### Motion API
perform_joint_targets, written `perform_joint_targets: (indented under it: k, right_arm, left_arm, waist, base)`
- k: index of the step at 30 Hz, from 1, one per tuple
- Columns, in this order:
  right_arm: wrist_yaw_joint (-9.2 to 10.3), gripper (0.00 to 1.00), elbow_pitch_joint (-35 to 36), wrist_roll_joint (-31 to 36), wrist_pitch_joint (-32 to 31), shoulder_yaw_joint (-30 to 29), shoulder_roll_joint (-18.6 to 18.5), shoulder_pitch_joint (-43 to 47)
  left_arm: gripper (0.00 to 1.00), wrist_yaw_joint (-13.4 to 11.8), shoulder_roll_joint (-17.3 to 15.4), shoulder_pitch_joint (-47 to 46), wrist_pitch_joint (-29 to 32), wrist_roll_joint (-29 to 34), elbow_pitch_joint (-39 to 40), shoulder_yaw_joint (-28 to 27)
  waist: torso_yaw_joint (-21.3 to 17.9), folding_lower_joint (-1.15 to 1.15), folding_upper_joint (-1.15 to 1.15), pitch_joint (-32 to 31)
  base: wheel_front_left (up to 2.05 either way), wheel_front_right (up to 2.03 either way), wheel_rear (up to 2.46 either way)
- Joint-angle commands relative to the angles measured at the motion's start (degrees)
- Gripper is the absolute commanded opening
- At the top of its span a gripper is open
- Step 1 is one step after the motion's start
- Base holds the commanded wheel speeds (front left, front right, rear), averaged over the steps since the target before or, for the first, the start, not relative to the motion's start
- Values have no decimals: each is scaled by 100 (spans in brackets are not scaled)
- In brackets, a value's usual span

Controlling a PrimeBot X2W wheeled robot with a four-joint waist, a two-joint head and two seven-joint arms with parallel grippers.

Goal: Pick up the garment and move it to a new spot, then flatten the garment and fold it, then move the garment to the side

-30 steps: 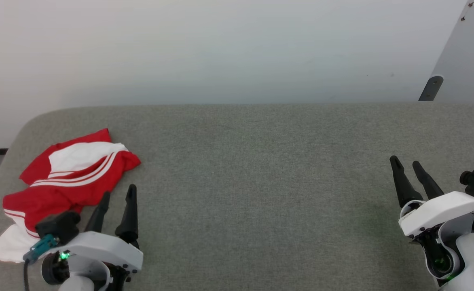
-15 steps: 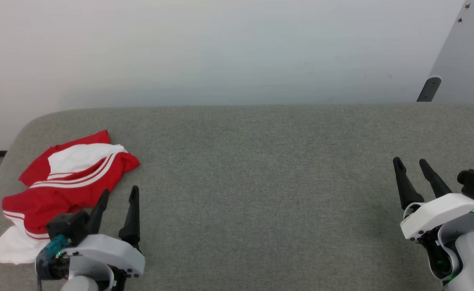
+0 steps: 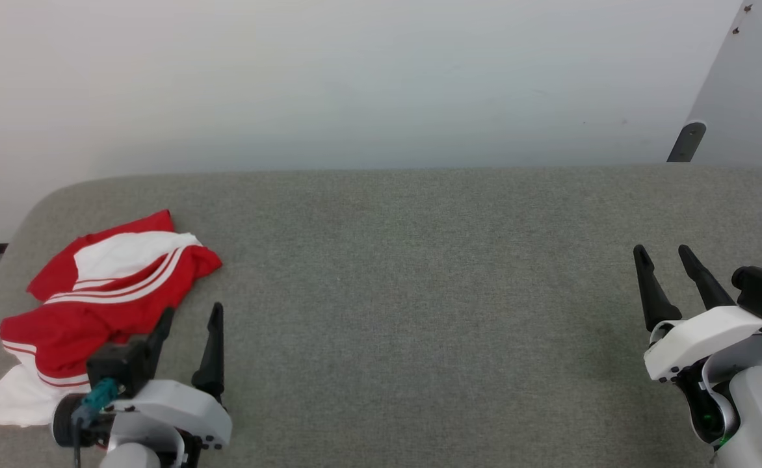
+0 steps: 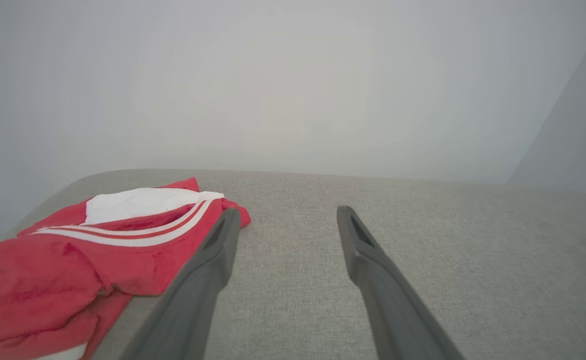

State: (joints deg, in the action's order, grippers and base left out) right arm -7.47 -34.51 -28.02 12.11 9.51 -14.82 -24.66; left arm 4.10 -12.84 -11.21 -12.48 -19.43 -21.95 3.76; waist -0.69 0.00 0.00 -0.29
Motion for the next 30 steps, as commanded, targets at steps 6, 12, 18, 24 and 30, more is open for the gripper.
perform_joint_targets:
  k: [6, 12, 18, 24, 30]
  right_arm:
    - [-4, 100, -13, 275, 118, -187, 6, -53]
    - [-4, 100, -18, 445, 188, -251, 27, 67]
    - [-4, 100, -41, 592, 243, -263, 48, 93]
    - [-4, 100, -87, 724, 308, -249, 71, 108]
    - [-4, 100, -28, 590, 305, -272, 90, 191]
  left_arm:
    - [100, 33, -8, -160, -103, 353, -114, -28]
    - [100, 132, 35, -147, -173, 390, -241, -109]
    - [100, 158, 51, -141, -217, 498, -285, -163]
    - [100, 201, 45, -161, -279, 666, -358, -177]
    - [100, 219, 92, -160, -268, 557, -387, -240]
  waist:
    - [23, 0, 0, -13]
    - [36, 0, 0, -37]
    - [46, 0, 0, -48]
    - [37, 0, 0, -70]
    - [39, 0, 0, -90]
  base:
    - [0, 0, 0]
    - [0, 0, 0]
    - [0, 0, 0]
    - [0, 0, 0]
    - [0, 0, 0]
